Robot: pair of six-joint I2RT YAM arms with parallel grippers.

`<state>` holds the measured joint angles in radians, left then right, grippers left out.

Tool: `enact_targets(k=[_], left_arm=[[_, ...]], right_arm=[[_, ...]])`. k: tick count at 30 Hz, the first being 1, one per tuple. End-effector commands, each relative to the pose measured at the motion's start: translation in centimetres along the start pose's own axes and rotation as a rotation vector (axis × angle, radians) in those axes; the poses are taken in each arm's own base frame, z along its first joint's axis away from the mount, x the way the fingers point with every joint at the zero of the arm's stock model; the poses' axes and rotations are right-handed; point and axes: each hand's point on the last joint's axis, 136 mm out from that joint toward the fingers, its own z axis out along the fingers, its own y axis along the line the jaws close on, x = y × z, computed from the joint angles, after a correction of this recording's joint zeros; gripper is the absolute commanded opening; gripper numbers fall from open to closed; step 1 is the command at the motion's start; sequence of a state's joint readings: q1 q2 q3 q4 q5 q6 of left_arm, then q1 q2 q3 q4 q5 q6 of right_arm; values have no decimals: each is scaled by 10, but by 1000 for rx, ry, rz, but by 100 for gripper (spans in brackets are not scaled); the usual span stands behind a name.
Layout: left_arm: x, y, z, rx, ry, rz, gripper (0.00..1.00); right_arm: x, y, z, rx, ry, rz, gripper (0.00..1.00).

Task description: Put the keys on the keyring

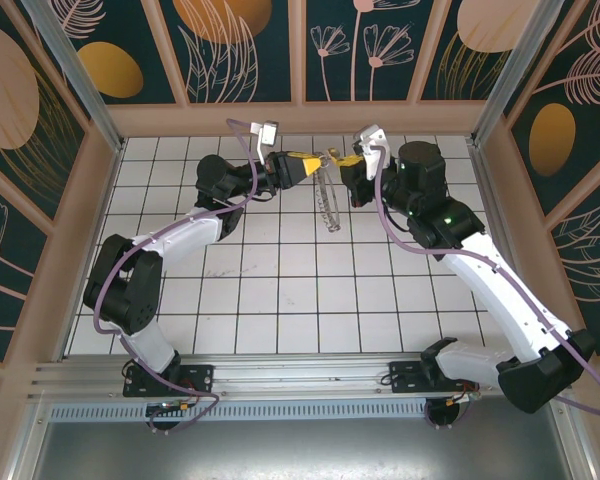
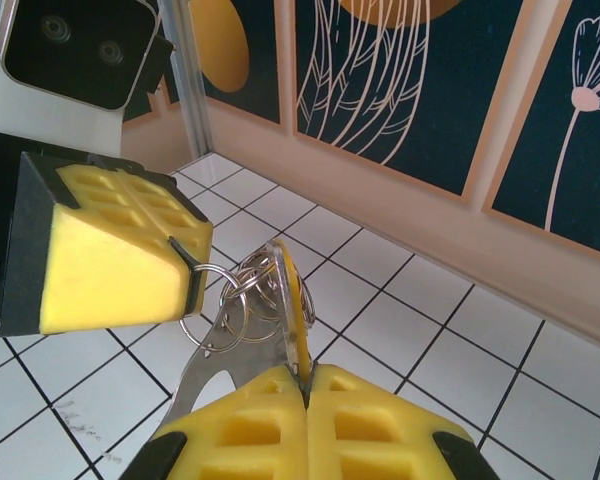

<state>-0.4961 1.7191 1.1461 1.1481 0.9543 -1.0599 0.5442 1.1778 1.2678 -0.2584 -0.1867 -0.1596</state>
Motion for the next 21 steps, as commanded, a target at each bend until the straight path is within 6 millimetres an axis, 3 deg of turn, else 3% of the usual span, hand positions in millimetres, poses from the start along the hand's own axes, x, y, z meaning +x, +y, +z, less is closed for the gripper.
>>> enact_targets(k=[1, 17, 21], left_arm=[[0, -10, 0, 21, 18, 36, 0], [-10, -2, -16, -60, -67, 46, 36], [-16, 2, -28, -111, -105, 56, 38]], right_arm=[[-50, -21, -17, 116, -164, -33, 0], [-27, -33, 7, 164, -68, -32, 0], [-14, -35, 21, 163, -16, -35, 0]])
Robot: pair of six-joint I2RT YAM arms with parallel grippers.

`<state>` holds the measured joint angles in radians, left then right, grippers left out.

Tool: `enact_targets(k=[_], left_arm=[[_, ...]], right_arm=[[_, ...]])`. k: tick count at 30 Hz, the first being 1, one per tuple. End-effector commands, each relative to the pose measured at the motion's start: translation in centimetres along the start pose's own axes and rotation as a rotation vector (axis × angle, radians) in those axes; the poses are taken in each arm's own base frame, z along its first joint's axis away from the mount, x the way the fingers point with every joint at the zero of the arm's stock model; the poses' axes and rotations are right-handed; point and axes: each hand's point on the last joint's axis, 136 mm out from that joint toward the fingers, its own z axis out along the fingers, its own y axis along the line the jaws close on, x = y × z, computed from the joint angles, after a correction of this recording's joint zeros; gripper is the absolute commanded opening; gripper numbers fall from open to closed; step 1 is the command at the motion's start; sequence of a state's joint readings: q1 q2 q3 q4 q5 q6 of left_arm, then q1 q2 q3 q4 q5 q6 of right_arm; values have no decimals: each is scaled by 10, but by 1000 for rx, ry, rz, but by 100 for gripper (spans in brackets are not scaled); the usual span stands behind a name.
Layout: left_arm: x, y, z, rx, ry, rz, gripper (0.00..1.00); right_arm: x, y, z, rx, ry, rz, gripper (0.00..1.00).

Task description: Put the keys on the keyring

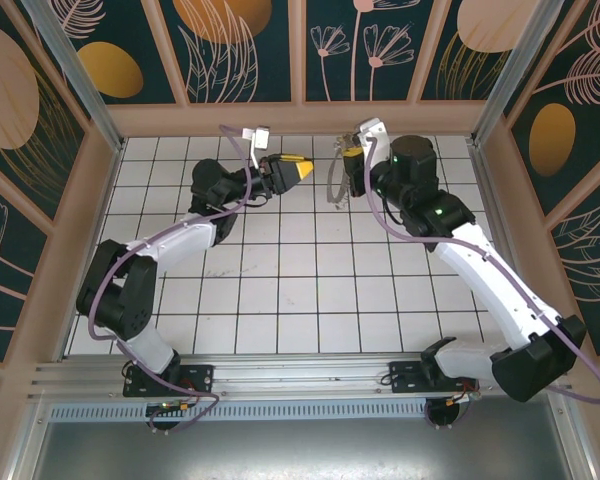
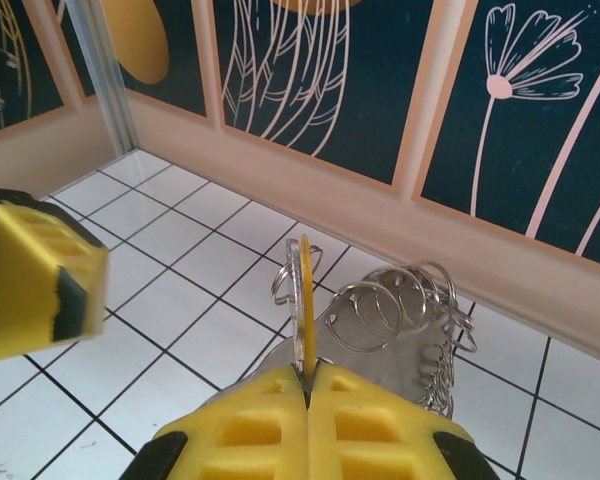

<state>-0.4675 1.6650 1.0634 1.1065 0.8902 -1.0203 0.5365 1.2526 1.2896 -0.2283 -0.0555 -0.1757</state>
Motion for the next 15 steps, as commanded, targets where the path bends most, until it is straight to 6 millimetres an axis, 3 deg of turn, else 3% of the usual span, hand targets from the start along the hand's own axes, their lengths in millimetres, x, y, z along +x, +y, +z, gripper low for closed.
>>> enact_targets(k=[1, 6, 11, 15], left_arm=[[-17, -8, -13, -40, -65, 64, 39], [-29, 3, -33, -186, -120, 110, 43], [-44, 5, -51, -311, -164, 167, 46], [-40, 14, -66, -396, -166, 171, 47]], right_arm=[[-18, -5, 5, 25, -36, -21, 0], [2, -2, 27, 8, 27, -12, 0], [21, 19, 59, -57, 77, -6, 0], [38, 26, 91, -88, 126, -1, 0]])
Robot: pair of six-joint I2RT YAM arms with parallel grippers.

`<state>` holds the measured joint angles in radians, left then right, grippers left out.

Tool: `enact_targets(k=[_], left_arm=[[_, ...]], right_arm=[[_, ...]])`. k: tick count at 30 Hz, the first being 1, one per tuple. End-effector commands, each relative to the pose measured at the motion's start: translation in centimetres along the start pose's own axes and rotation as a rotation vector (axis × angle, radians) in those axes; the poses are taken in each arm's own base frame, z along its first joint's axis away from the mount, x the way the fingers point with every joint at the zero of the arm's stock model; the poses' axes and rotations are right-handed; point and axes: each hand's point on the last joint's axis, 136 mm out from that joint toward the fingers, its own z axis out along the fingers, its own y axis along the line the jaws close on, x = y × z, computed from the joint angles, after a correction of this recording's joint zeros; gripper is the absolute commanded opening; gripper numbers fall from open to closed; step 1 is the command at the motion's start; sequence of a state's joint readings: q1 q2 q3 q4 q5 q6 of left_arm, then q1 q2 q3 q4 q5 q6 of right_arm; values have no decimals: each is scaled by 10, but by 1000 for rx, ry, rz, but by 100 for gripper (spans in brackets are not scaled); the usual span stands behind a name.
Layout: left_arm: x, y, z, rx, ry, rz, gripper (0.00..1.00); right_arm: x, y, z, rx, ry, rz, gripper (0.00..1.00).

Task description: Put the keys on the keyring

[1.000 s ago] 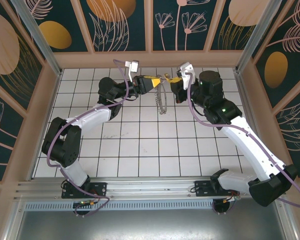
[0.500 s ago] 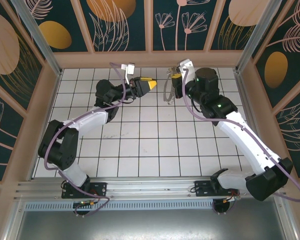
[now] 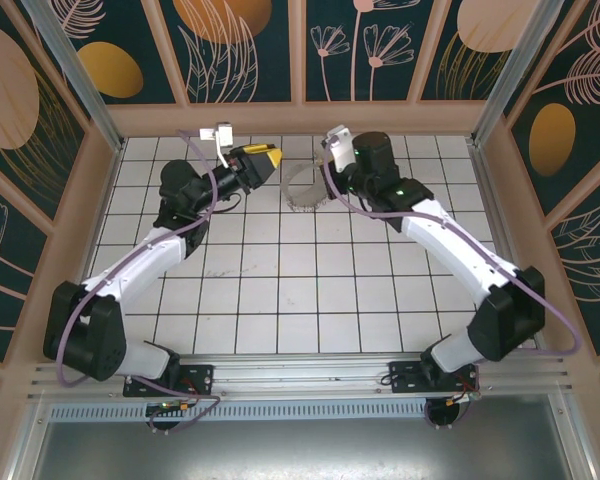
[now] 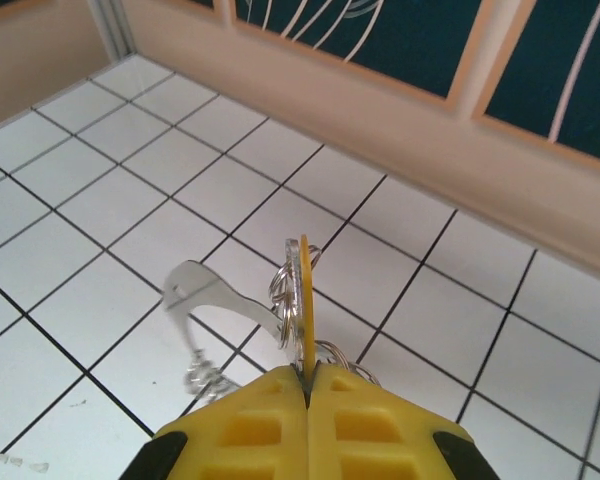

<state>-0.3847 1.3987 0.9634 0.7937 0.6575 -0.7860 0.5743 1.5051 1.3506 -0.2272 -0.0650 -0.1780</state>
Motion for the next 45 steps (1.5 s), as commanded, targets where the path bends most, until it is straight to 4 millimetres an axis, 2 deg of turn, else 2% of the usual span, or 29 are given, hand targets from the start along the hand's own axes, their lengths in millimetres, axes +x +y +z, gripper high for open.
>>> enact_targets(k=[1, 8, 12, 15, 19, 23, 32, 39, 45], left_arm=[[4, 20, -10, -120, 1, 36, 48], [-2, 24, -24, -197, -22, 74, 52], [-8, 23, -28, -218, -31, 91, 53], [-10, 24, -31, -235, -41, 95, 54], [-9, 24, -35, -245, -53, 87, 54], [-10, 21, -36, -236, -61, 74, 55], [-8, 19, -37, -217, -69, 52, 55], [-5, 20, -38, -210, -68, 38, 56], [-3, 21, -37, -204, -68, 34, 56]], right_arm=[[-22, 6, 19, -35, -56, -1, 0], [-20, 8, 86, -68, -2, -22, 0], [-19, 19, 113, -119, 20, -18, 0], [-4, 37, 130, -158, 48, -4, 0], [27, 68, 143, -209, 100, 17, 0], [58, 93, 141, -234, 155, 21, 0], [117, 121, 122, -250, 276, 58, 0], [157, 131, 113, -218, 400, 75, 0], [185, 130, 103, -180, 470, 122, 0]])
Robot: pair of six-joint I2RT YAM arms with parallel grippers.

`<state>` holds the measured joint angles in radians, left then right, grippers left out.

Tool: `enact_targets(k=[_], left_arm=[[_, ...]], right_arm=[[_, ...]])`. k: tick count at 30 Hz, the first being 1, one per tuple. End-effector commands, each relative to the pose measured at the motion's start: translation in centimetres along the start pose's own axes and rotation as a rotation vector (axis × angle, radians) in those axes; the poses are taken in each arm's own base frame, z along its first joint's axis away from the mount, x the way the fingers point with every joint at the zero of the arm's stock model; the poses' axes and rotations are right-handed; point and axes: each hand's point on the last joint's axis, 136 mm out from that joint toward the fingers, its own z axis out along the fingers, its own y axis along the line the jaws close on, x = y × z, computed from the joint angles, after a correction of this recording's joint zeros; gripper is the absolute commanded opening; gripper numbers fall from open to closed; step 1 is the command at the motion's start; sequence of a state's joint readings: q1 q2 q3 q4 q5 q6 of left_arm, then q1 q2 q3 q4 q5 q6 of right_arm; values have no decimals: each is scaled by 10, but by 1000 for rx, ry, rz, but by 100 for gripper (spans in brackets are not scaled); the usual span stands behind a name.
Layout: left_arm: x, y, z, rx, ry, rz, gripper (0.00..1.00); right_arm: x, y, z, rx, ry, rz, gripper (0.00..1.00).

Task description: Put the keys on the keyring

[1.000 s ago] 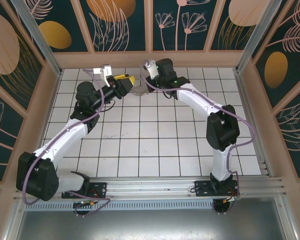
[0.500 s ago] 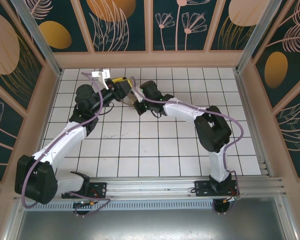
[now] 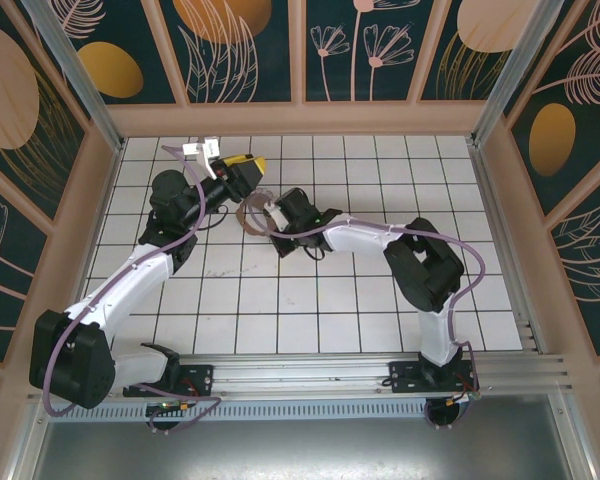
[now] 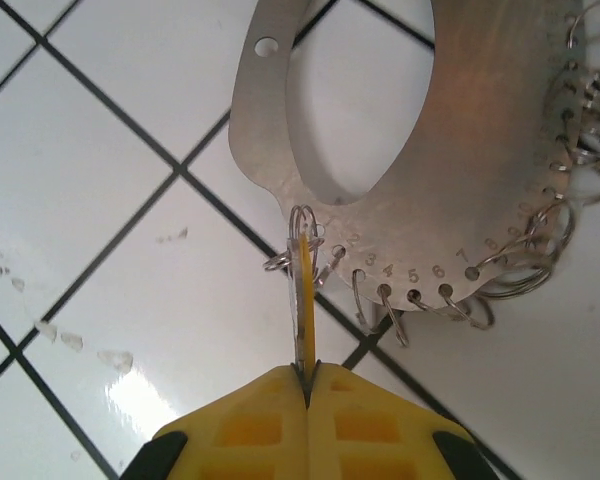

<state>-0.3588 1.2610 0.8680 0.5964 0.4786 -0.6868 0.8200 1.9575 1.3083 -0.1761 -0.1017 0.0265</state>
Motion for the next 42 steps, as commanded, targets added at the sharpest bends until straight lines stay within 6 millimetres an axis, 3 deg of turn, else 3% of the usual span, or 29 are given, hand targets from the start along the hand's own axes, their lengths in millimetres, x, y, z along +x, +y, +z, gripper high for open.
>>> enact_targets(k=[1, 15, 27, 34, 38, 42], left_arm=[[-7, -9, -4, 37, -33, 11, 55], [-7, -9, -2, 42, -32, 5, 56], [-8, -11, -2, 46, -31, 2, 56], [-11, -14, -2, 49, -31, 8, 59], [-13, -15, -2, 50, -33, 13, 63], [-15, -16, -3, 48, -35, 18, 70]], right_arm=[[10, -3, -13, 26, 12, 62, 0], [50, 26, -12, -128, 117, 178, 0], [60, 49, -19, -271, 138, 216, 0], [64, 55, -42, -310, 101, 243, 37], [62, 49, -58, -295, 67, 251, 43], [47, 36, -83, -274, -4, 268, 52]])
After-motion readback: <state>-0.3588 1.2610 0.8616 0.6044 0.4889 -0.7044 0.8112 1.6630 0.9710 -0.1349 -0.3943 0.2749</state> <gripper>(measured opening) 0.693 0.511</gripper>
